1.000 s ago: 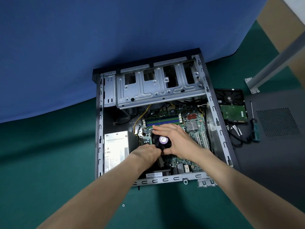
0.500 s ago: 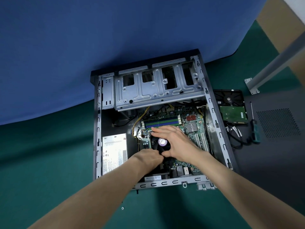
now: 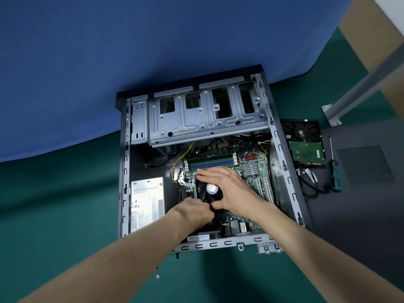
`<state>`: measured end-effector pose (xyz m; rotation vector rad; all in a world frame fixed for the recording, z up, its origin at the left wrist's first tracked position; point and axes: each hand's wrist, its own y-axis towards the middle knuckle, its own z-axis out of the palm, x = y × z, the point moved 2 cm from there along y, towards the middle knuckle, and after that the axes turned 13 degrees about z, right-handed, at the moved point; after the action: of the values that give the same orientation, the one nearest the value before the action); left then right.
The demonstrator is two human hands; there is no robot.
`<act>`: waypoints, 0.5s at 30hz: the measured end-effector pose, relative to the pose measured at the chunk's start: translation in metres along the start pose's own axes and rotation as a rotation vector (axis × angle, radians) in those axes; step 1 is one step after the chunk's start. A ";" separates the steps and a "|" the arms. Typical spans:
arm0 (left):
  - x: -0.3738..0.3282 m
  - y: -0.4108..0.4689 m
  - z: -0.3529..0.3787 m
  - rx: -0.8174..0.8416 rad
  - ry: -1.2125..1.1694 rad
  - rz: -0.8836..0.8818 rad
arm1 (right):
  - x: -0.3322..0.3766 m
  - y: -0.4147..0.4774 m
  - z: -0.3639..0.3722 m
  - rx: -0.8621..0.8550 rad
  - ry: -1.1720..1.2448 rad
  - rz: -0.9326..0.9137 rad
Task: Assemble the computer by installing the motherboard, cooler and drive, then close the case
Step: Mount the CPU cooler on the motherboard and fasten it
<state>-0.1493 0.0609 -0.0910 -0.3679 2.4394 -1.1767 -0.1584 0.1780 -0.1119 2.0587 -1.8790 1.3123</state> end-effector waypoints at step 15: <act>0.001 -0.009 -0.007 0.032 0.012 -0.018 | 0.004 -0.001 -0.001 -0.015 -0.049 -0.011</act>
<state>-0.1531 0.0597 -0.0805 -0.3754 2.4290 -1.2273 -0.1587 0.1756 -0.1078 2.1102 -1.8877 1.2520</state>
